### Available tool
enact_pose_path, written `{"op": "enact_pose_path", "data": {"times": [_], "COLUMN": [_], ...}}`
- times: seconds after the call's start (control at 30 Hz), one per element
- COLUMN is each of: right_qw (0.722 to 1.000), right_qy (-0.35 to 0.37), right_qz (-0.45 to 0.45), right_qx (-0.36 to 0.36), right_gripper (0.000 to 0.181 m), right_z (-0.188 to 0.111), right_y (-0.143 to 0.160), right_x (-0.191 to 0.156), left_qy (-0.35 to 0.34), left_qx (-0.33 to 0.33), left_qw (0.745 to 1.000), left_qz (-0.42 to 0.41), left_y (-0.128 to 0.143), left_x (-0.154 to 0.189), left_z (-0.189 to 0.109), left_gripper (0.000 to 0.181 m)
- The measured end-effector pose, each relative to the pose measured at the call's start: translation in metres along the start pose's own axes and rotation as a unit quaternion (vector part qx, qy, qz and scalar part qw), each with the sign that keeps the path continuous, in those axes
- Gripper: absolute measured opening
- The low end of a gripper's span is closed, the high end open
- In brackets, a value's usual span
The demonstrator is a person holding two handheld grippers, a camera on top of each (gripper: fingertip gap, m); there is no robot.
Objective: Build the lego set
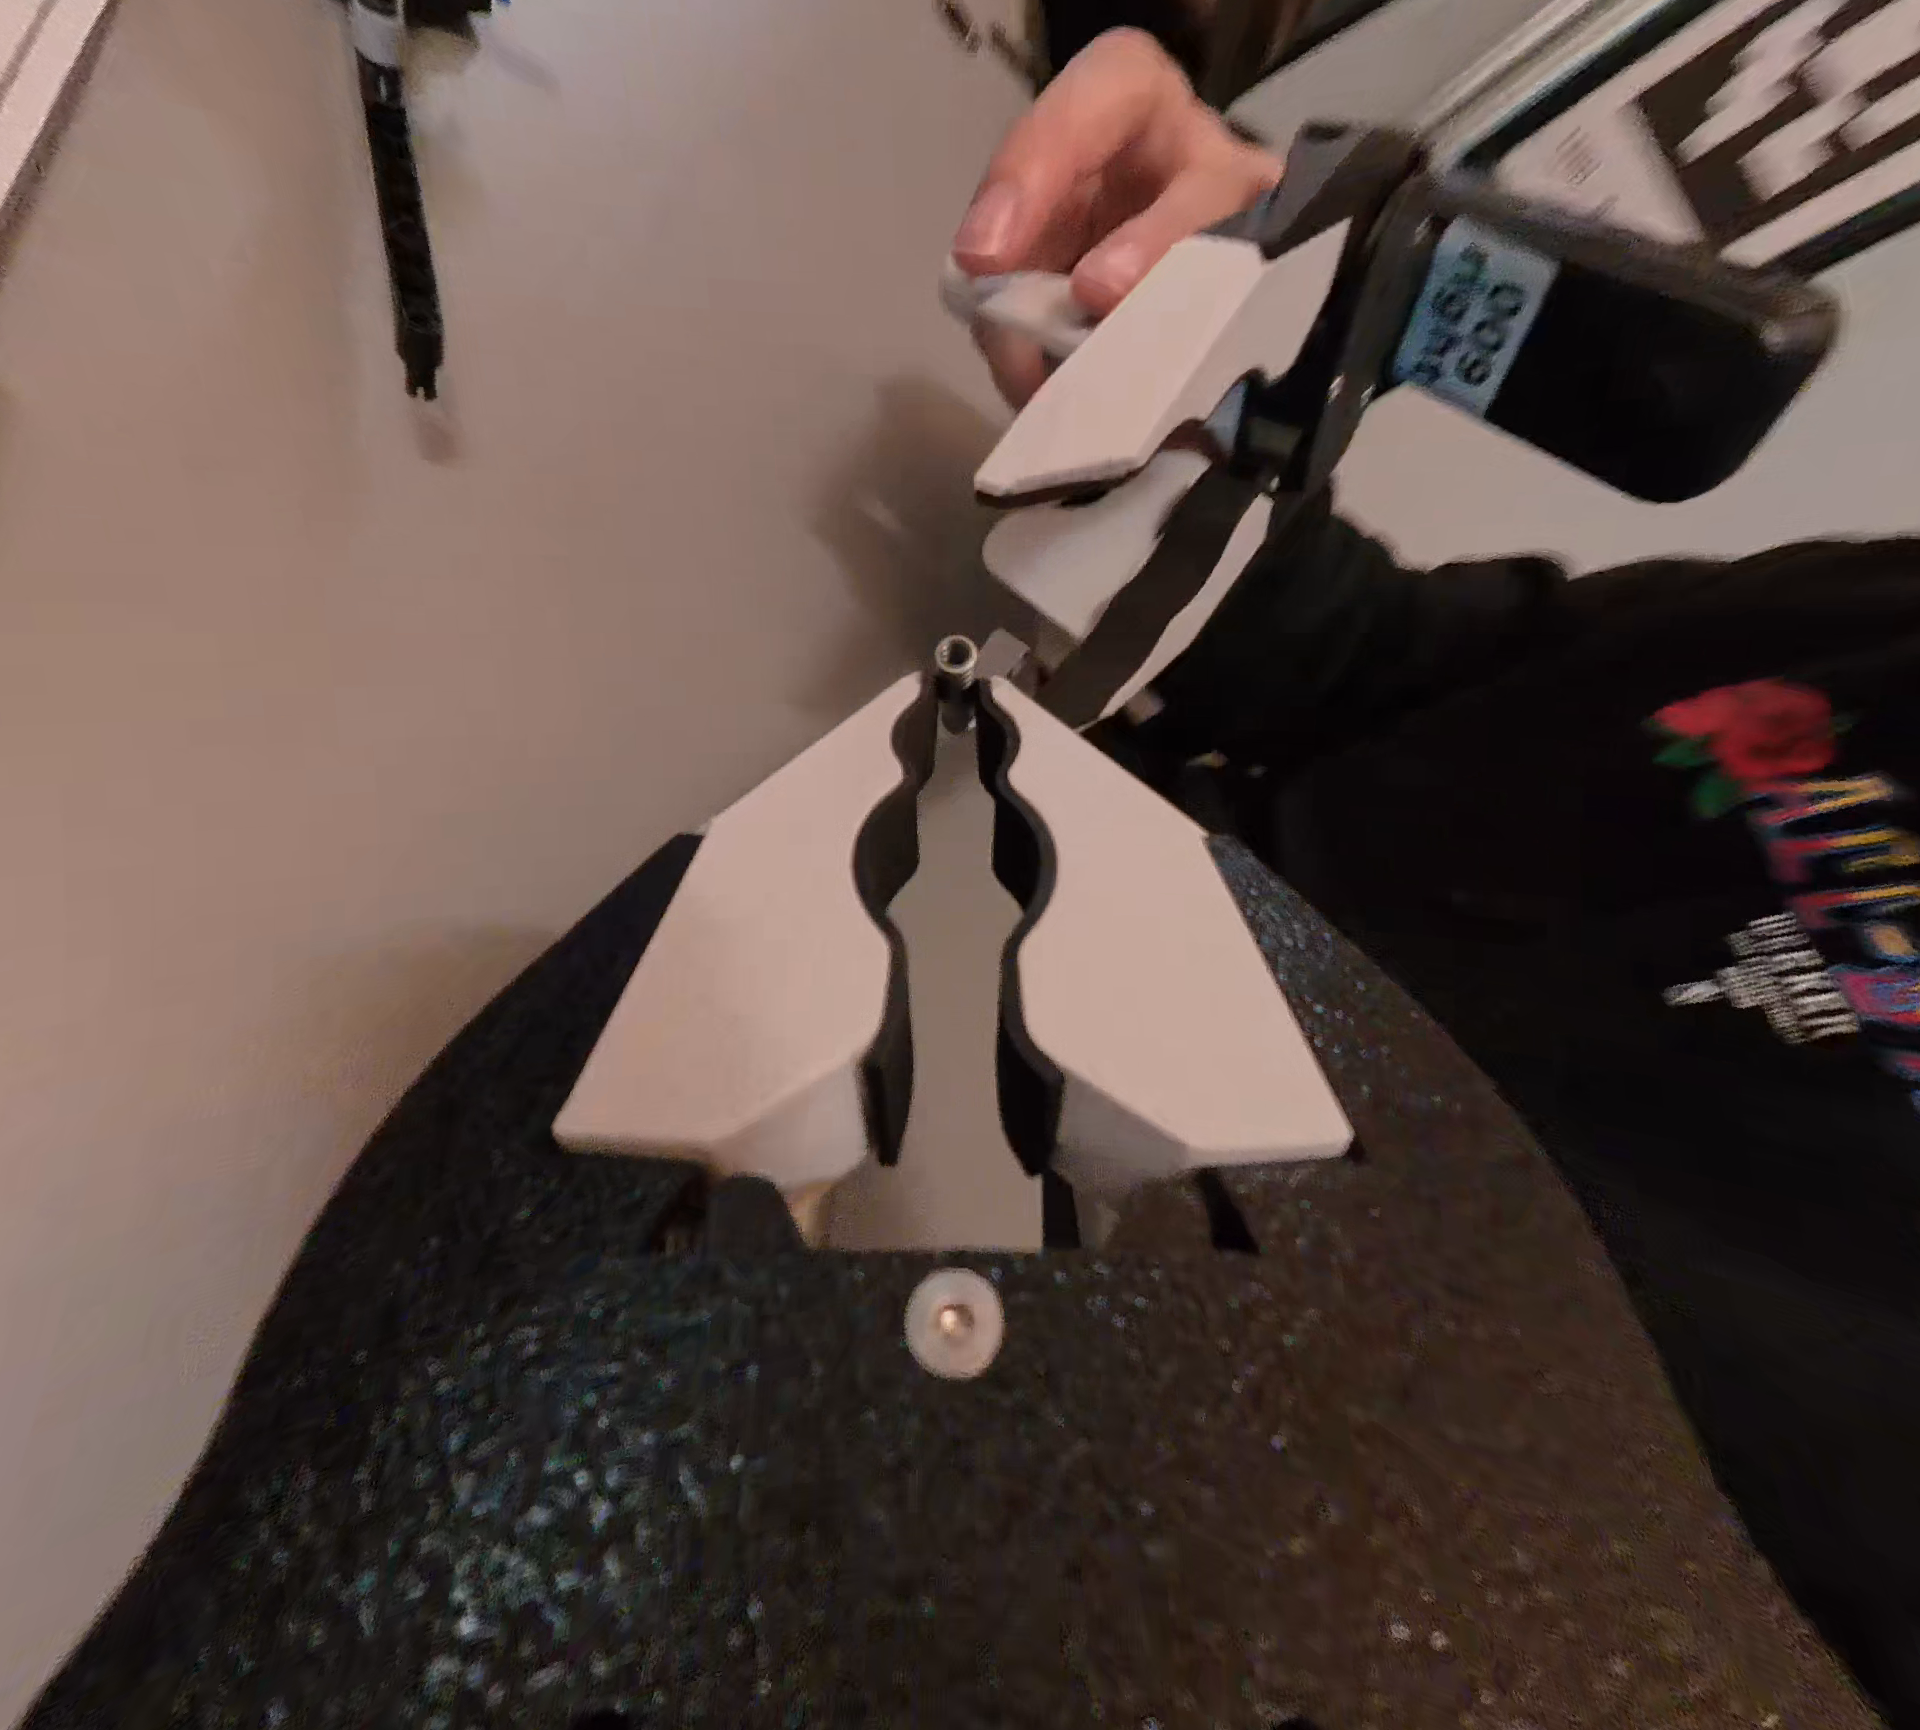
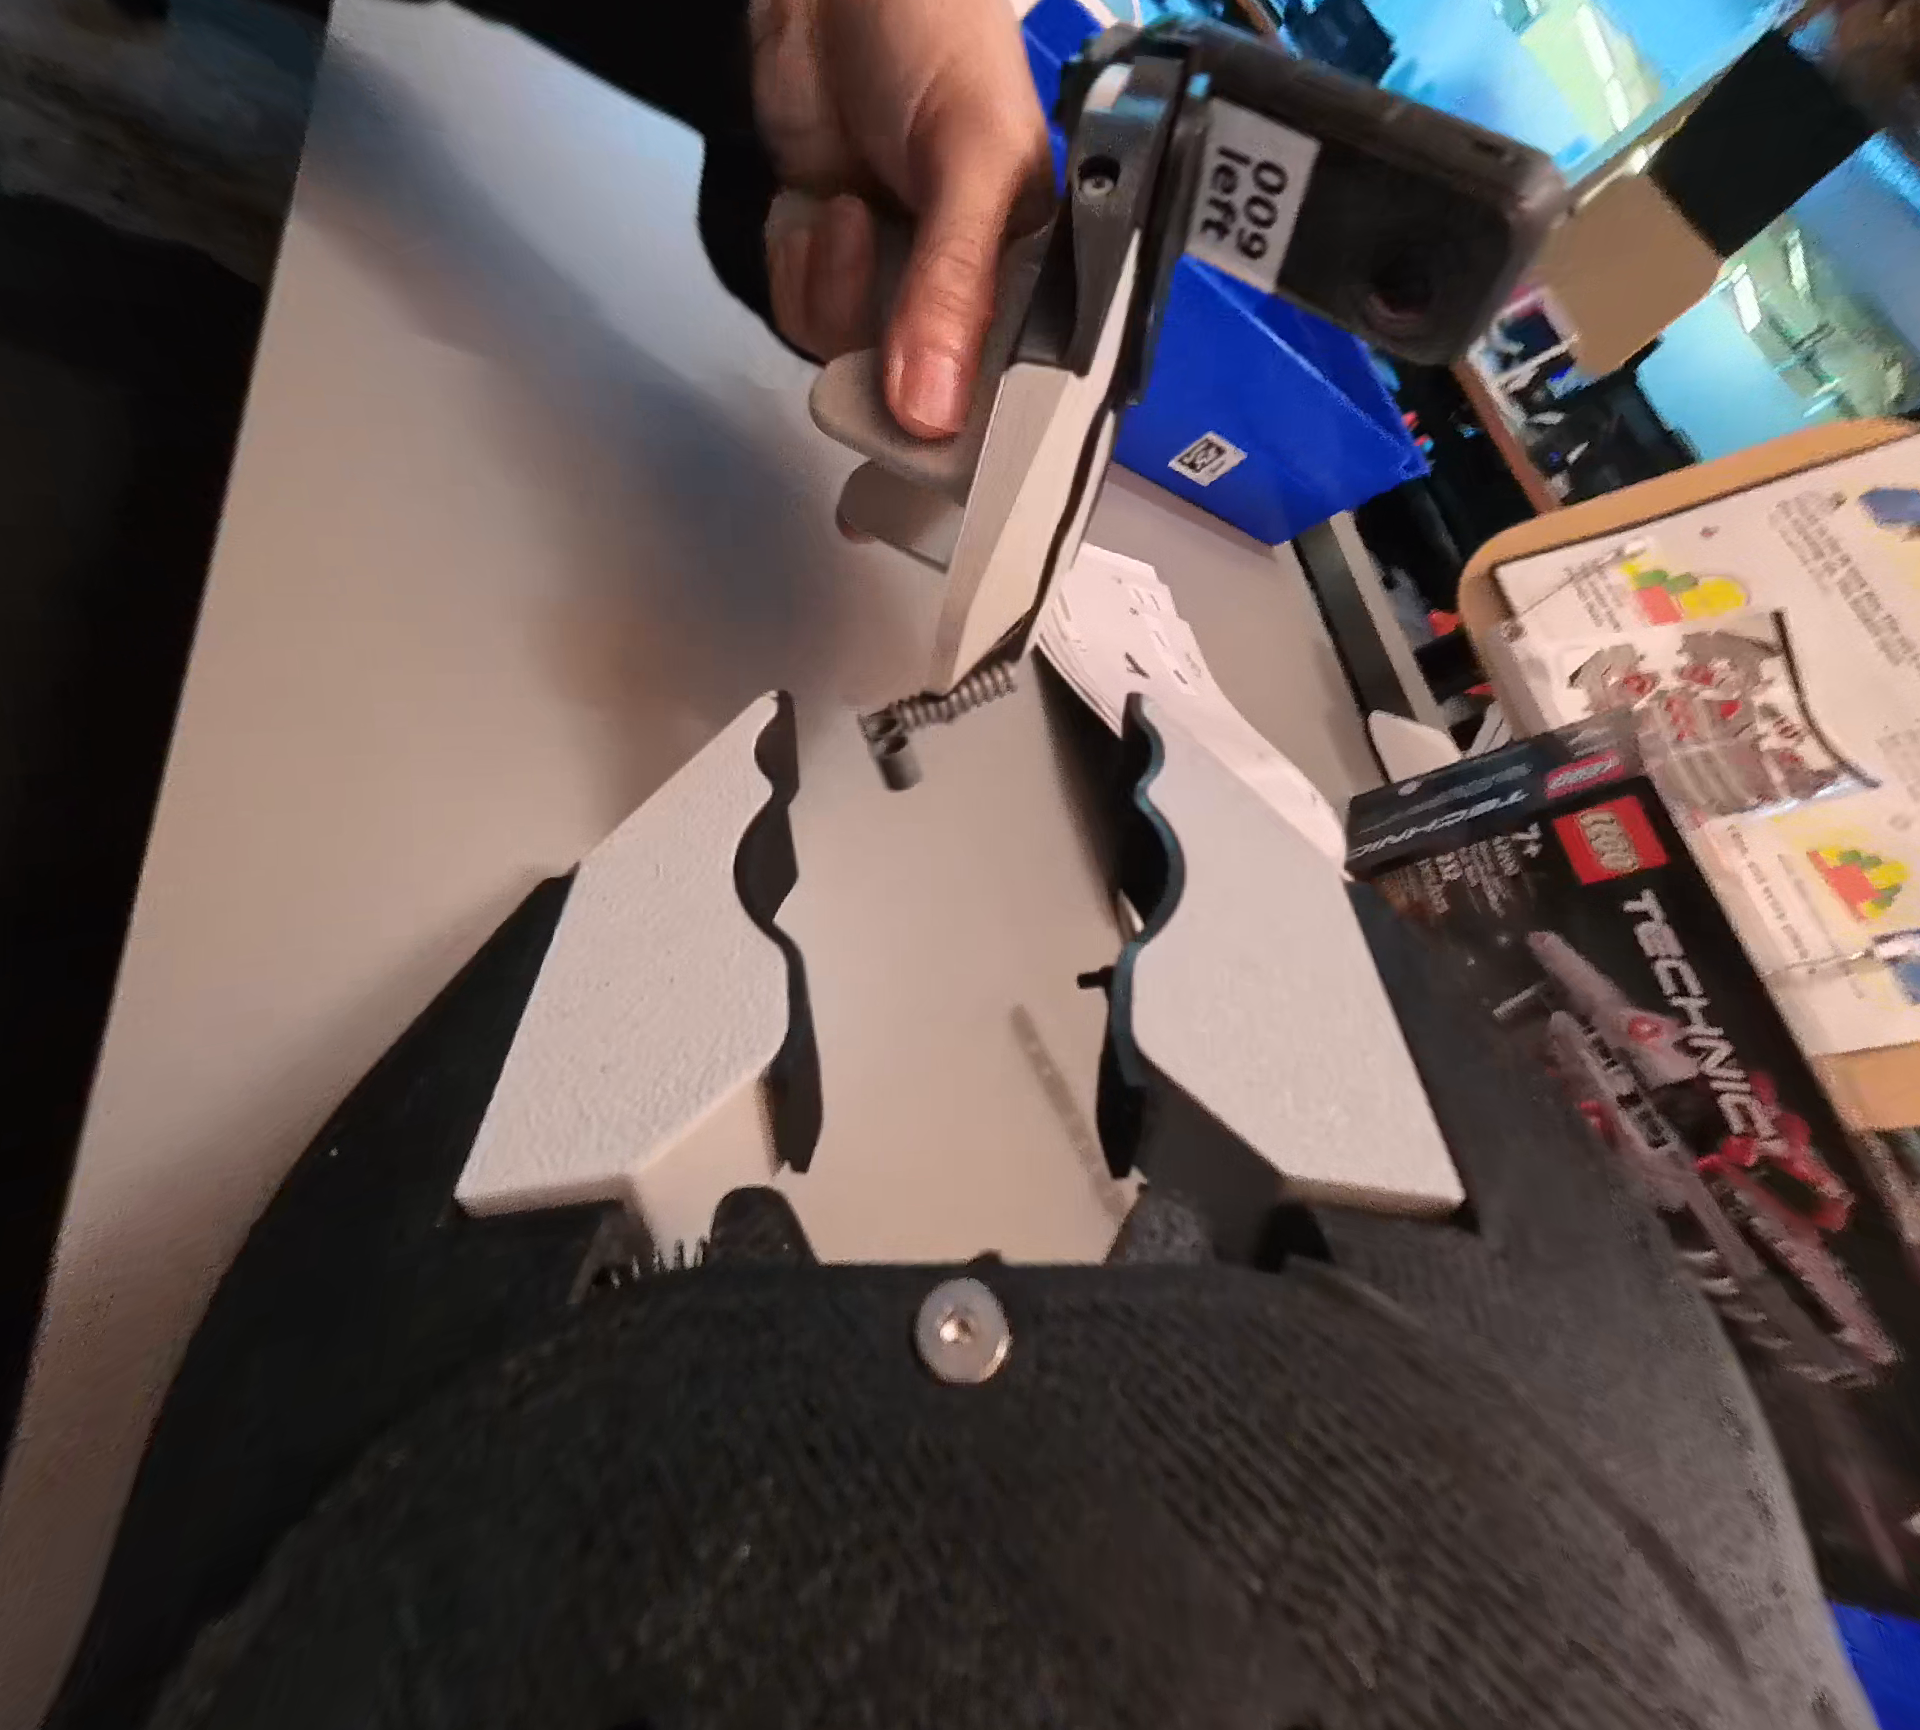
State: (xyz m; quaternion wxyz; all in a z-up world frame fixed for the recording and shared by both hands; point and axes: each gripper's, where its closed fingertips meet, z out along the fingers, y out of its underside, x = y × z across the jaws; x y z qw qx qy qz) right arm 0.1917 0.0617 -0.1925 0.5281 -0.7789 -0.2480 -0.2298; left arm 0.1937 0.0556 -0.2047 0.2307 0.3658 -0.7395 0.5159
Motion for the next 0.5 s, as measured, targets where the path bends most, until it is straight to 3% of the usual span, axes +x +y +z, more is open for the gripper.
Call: {"op": "enact_pose_path", "data": {"times": [0.03,0.17,0.27,0.4,0.47,0.5], "right_qw": [1.0,0.995,0.993,0.995,0.998,0.999], "right_qy": [0.005,0.022,0.021,0.006,0.0,-0.014], "right_qz": [-0.022,-0.094,-0.112,-0.099,-0.067,-0.044], "right_qx": [-0.001,-0.008,-0.015,-0.017,-0.011,-0.004], "right_gripper": [0.06,0.063,0.049,0.034,0.037,0.048], "right_z": [0.001,0.007,0.009,0.013,0.011,0.009], "right_y": [0.0,-0.006,-0.005,-0.004,-0.004,-0.005], "right_x": [-0.001,-0.006,-0.008,-0.013,-0.012,-0.014], "left_qy": [-0.022,-0.072,-0.08,-0.039,0.008,0.044], "left_qx": [-0.023,-0.076,-0.094,-0.09,-0.064,-0.038], "left_qw": [0.999,0.992,0.989,0.994,0.997,0.998], "left_qz": [0.017,0.076,0.084,0.055,0.031,0.015], "left_y": [0.004,0.009,0.009,0.008,0.004,-0.001], "left_x": [0.001,0.012,0.017,0.022,0.026,0.031], "left_z": [0.001,0.003,0.003,0.003,0.001,-0.001], "left_gripper": [0.005,0.005,0.005,0.005,0.005,0.005]}}
